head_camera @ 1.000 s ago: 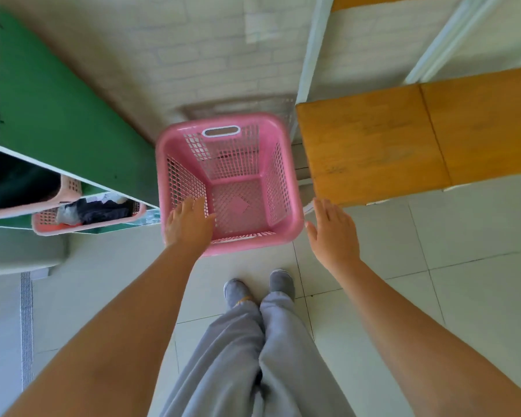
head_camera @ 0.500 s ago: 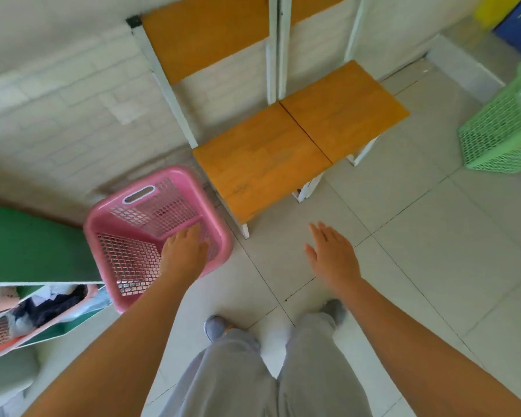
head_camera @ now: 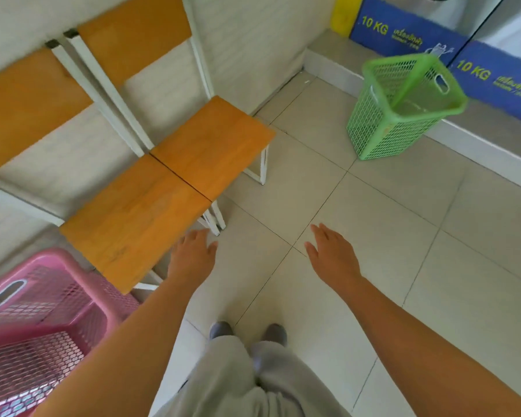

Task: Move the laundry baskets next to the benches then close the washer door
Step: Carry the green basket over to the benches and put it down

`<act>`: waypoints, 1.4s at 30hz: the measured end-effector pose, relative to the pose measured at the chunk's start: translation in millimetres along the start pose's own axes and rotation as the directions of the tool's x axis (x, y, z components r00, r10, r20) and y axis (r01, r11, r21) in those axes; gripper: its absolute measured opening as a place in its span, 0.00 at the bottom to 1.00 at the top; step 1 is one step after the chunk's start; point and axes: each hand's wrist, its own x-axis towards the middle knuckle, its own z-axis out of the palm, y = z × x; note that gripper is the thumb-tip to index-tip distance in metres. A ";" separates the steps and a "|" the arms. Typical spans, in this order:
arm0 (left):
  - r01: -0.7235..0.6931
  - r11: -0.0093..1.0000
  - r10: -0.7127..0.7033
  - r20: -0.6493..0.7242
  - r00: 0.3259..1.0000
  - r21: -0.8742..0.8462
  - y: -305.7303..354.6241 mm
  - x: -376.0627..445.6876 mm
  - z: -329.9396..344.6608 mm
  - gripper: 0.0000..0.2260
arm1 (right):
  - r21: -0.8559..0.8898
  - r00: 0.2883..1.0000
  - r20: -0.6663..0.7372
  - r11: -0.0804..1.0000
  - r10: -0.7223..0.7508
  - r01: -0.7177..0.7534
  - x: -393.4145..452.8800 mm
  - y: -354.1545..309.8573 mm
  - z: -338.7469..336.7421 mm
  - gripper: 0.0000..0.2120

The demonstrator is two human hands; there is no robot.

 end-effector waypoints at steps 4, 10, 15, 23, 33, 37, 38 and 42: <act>-0.107 0.994 0.107 0.013 0.994 0.002 85.6 52.5 -1.0 0.20 | 0.058 0.994 -0.038 0.993 0.103 -0.101 24.6 56.4 -25.0 0.26; -0.258 0.966 0.254 0.074 0.964 0.036 187.0 149.5 -2.0 0.20 | 0.127 0.969 -0.069 0.965 0.238 -0.228 92.8 139.0 -67.2 0.26; -0.341 0.939 0.335 0.095 0.937 0.052 273.4 230.1 -18.3 0.19 | 0.168 0.940 -0.073 0.934 0.332 -0.317 155.2 198.3 -110.5 0.26; -0.349 0.933 0.335 0.142 0.931 0.088 427.9 330.2 -21.1 0.20 | 0.250 0.891 -0.078 0.874 0.447 -0.417 254.2 305.0 -176.1 0.25; -0.154 0.987 0.157 0.102 0.982 -0.035 608.8 422.9 16.4 0.19 | 0.215 0.933 -0.077 0.919 0.352 -0.329 387.5 478.5 -264.6 0.24; -0.086 0.994 0.093 0.106 0.990 -0.065 667.1 458.1 28.9 0.19 | 0.211 0.939 -0.053 0.923 0.339 -0.321 440.8 534.9 -295.4 0.24; -0.073 0.995 0.079 0.106 0.991 -0.062 679.5 469.7 31.1 0.20 | 0.200 0.943 -0.049 0.928 0.329 -0.313 455.5 547.2 -300.8 0.24; -0.022 0.998 0.028 0.098 0.995 -0.063 725.1 526.8 38.5 0.20 | 0.147 0.957 -0.039 0.949 0.288 -0.279 522.2 592.9 -321.2 0.24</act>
